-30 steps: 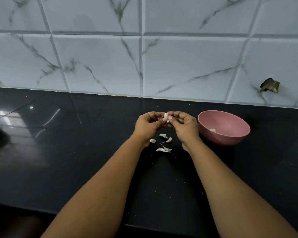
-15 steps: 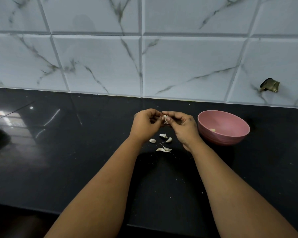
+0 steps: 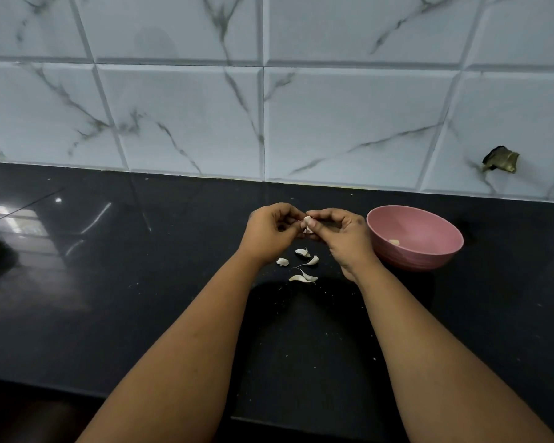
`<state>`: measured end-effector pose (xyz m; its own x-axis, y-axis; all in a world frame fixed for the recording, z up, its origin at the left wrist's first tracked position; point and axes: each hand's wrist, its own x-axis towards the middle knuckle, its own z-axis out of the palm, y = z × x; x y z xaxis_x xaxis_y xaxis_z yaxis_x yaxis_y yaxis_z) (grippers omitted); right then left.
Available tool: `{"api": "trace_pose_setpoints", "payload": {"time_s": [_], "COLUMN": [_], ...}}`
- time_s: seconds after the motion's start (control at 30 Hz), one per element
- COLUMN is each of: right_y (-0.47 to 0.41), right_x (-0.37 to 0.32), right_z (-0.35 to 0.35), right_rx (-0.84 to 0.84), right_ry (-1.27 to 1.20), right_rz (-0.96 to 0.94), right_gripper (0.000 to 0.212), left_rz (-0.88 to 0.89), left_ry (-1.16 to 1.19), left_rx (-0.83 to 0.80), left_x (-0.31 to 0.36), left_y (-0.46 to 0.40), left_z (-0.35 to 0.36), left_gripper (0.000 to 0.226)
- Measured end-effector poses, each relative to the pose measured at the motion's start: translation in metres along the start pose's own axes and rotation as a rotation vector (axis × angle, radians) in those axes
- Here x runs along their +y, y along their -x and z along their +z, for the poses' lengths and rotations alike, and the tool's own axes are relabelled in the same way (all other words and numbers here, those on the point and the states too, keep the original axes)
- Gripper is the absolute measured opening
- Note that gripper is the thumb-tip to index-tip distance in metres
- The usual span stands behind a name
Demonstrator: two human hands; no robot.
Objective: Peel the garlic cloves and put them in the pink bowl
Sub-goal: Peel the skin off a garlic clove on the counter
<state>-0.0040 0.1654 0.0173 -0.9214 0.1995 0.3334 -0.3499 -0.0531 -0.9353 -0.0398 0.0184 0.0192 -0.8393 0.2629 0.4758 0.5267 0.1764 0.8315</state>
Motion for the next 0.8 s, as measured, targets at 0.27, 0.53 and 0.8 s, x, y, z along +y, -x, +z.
{"api": "trace_pose_setpoints", "payload": {"time_s": [0.27,0.53,0.8], "right_y": [-0.001,-0.004,-0.003], "right_x": [0.001,0.005,0.006], "right_z": [0.003,0.002,0.006], "right_rx": [0.023,0.060,0.094], "right_ry": [0.171,0.184,0.256], "right_rz": [-0.098,-0.119,-0.136], "right_gripper": [0.011,0.012,0.012], "left_rz": [-0.099,-0.105,-0.115], "left_ry": [0.202,0.291,0.292], "left_rx": [0.016,0.034,0.025], "left_x": [-0.002,0.005,0.000], "left_y": [0.001,0.002,0.000], "left_z": [0.006,0.011,0.012], "left_gripper": [0.007,0.004,0.003]}}
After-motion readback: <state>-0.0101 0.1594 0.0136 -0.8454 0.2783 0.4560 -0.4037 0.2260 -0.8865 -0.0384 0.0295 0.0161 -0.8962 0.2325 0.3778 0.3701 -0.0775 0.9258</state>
